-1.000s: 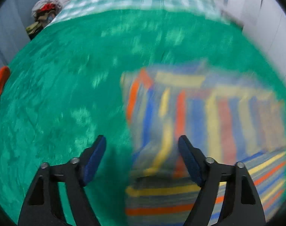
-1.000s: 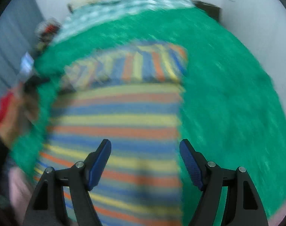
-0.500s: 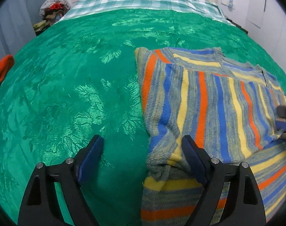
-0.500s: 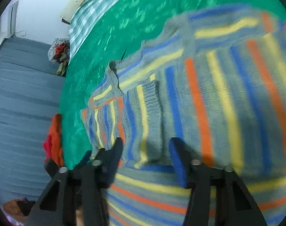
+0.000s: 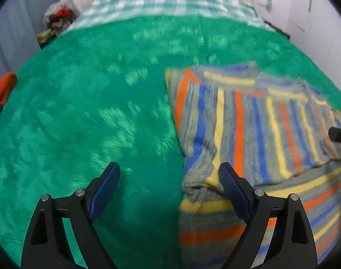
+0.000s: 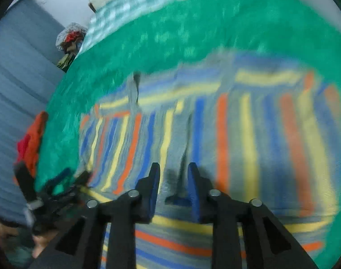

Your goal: Fold small clothes

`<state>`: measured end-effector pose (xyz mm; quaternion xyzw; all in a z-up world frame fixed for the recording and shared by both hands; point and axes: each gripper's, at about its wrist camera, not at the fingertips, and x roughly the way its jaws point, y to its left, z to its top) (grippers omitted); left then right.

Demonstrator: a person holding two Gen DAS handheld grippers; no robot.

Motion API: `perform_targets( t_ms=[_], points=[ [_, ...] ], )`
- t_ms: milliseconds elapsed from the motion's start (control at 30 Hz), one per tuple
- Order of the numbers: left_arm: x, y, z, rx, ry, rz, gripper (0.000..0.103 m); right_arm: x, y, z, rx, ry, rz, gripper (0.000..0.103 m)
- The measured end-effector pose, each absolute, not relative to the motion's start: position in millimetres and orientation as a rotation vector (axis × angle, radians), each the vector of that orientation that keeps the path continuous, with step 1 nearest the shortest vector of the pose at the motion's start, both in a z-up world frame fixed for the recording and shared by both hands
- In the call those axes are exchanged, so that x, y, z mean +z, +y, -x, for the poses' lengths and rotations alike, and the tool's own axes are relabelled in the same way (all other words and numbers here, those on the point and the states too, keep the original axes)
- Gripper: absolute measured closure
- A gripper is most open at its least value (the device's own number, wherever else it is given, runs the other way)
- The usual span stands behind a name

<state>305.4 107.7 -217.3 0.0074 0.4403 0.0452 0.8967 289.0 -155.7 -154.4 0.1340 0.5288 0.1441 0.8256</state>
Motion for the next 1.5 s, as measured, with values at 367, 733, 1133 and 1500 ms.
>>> perform_targets(
  t_ms=[367,733,1133,1500],
  points=[
    [-253,84,-321,0.034,0.955,-0.031,0.020,-200,-117,-281,0.472,1.185,-0.155,0.087],
    [-206,57,-213,-0.061,0.965,-0.101,0.016,-157,-164,-190,0.408,1.168,-0.097,0.074],
    [-244,24,-58,-0.060,1.212,-0.364,0.012,-187,-204,-5,0.314,1.448,0.133,0.073],
    [-245,39,-39,0.014,1.305,-0.335,0.009,-191,-222,17,0.258,1.508,0.167,0.073]
  ],
)
